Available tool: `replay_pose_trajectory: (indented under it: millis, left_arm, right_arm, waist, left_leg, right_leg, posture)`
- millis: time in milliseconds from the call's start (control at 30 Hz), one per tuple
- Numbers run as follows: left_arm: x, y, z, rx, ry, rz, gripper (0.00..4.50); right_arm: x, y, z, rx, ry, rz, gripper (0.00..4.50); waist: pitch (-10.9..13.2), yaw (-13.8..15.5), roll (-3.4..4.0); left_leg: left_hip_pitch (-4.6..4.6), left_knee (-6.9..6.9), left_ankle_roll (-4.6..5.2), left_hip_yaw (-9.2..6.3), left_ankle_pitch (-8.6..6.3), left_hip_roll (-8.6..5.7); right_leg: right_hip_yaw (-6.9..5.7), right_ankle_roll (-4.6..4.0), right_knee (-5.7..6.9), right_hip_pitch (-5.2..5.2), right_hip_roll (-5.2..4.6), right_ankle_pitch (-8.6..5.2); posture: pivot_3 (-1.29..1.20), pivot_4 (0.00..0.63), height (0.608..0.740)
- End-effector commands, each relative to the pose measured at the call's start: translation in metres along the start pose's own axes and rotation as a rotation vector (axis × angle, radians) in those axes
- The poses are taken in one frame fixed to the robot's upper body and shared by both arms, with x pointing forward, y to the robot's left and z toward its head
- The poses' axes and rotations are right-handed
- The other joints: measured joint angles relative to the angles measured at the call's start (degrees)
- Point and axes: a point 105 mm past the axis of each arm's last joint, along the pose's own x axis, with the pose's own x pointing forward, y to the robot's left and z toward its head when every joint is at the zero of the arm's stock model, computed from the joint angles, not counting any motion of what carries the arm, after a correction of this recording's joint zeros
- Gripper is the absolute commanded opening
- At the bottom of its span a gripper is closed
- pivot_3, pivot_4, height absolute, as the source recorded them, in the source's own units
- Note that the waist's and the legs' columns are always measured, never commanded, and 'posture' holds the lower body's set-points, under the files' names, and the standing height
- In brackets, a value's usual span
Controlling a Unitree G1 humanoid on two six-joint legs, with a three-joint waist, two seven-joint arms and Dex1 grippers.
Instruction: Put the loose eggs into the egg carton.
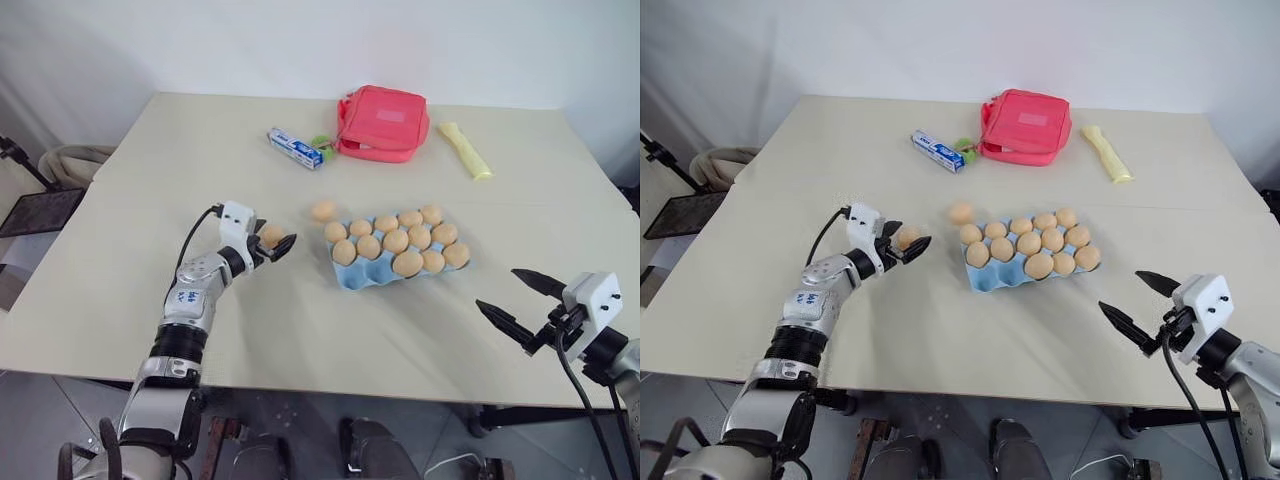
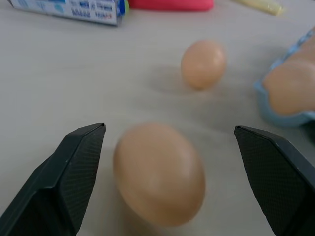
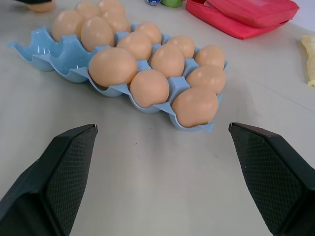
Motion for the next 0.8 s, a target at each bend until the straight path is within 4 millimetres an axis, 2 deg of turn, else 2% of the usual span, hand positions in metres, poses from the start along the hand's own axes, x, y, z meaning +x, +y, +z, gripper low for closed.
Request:
replay_pose_trajectory:
  millis: [33,100,267,300,400,533,633,800]
  left_arm:
    - [0.005,0.002,0.007,0.036,0.008,0.0,4.28]
    - [0.006,0.003,0.007,0.035,0.016,0.005,3.83]
    - [0.006,0.004,0.011,0.056,-0.013,0.008,2.16]
    - [0.006,0.001,0.014,0.067,-0.034,-0.013,1.98]
    - [0.005,-0.011,0.029,0.084,-0.097,-0.082,1.98]
    - [0.002,-0.053,0.063,0.11,-0.237,-0.3,1.98]
    - [0.001,-0.08,0.069,0.103,-0.247,-0.423,1.98]
    - [0.002,-0.12,0.069,0.118,-0.197,-0.6,1.98]
  right_arm:
    - [-0.005,-0.005,0.011,-0.027,-0.027,-0.024,4.5]
    - [-0.006,-0.005,0.011,-0.027,-0.026,-0.028,4.5]
    - [-0.006,-0.006,0.01,-0.029,-0.025,-0.033,4.5]
    - [-0.006,-0.006,0.01,-0.029,-0.026,-0.033,4.5]
    - [-0.005,-0.006,0.011,-0.031,-0.032,-0.03,4.5]
    - [-0.003,-0.007,0.011,-0.034,-0.042,-0.032,4.5]
    - [-0.003,-0.007,0.01,-0.032,-0.042,-0.035,4.5]
    - [-0.003,-0.006,0.009,-0.029,-0.045,-0.045,4.5]
  waist:
    - [0.01,0.02,-0.01]
    - [0.0,0.08,-0.01]
    - [0.01,0.06,-0.01]
    - [0.01,0.06,-0.01]
    - [0.0,0.08,-0.01]
    - [0.01,0.08,-0.01]
    - [0.0,0.19,0.0]
    - [0.0,0.08,0.0]
  left_leg:
    - [0.0,0.01,0.0,0.0,0.0,0.0]
    - [-0.01,0.01,0.0,-0.01,0.0,0.0]
    - [-0.02,0.0,0.0,0.0,0.0,-0.01]
    - [-0.02,0.0,0.0,0.0,0.0,-0.01]
    - [-0.02,0.0,0.0,0.0,0.0,0.0]
    - [-0.1,0.02,0.0,0.0,0.0,-0.01]
    - [-0.12,0.03,-0.02,0.0,0.01,-0.02]
    - [-0.1,0.07,0.0,-0.01,0.03,-0.03]
  right_leg:
    - [0.0,0.0,0.0,0.0,-0.01,0.0]
    - [-0.01,0.0,0.0,0.01,-0.01,0.0]
    - [0.0,0.0,-0.01,0.0,-0.03,0.0]
    - [0.0,0.0,-0.01,0.0,-0.03,0.0]
    - [-0.01,0.0,0.0,-0.01,-0.02,0.0]
    - [-0.02,0.0,-0.01,-0.05,-0.03,0.0]
    - [-0.02,0.01,-0.02,-0.04,-0.03,0.0]
    - [0.01,0.01,0.01,-0.03,-0.01,0.0]
  posture:
    - [0.0,0.15,0.74]
    - [0.0,0.15,0.74]
    - [0.0,0.15,0.74]
    - [0.0,0.15,0.74]
    - [0.0,0.15,0.74]
    - [0.0,0.15,0.74]
    - [0.0,0.15,0.74]
    - [0.0,0.15,0.74]
